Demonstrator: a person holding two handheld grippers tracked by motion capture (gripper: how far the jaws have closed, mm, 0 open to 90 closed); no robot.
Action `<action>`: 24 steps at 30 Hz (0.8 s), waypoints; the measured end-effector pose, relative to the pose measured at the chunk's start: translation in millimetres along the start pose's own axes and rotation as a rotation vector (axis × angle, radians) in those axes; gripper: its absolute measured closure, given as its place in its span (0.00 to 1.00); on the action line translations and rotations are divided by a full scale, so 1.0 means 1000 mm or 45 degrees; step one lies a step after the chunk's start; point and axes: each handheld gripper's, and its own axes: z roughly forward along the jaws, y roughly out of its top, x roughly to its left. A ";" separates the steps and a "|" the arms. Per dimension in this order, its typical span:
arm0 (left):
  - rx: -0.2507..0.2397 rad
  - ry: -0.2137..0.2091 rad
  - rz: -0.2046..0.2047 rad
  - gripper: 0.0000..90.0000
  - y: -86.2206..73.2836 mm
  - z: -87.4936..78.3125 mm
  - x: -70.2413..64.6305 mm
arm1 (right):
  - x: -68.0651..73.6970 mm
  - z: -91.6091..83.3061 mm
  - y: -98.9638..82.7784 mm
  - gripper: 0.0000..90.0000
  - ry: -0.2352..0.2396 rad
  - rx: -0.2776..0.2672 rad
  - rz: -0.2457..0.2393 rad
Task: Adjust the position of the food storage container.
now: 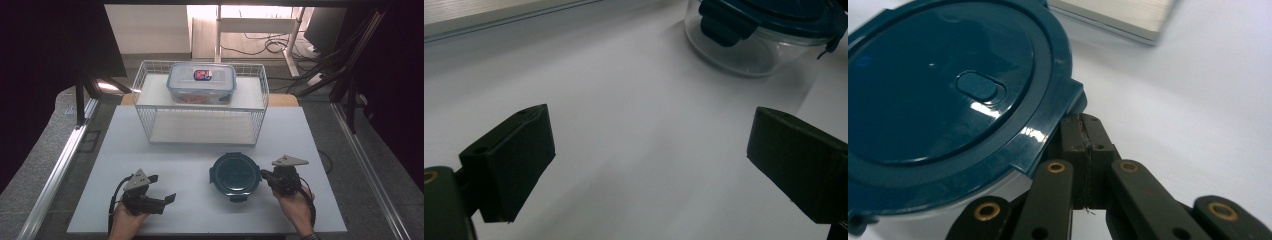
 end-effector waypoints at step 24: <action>0.015 0.000 0.004 0.06 0.000 0.000 0.000 | 0.057 0.025 0.015 0.99 0.226 -0.008 -0.143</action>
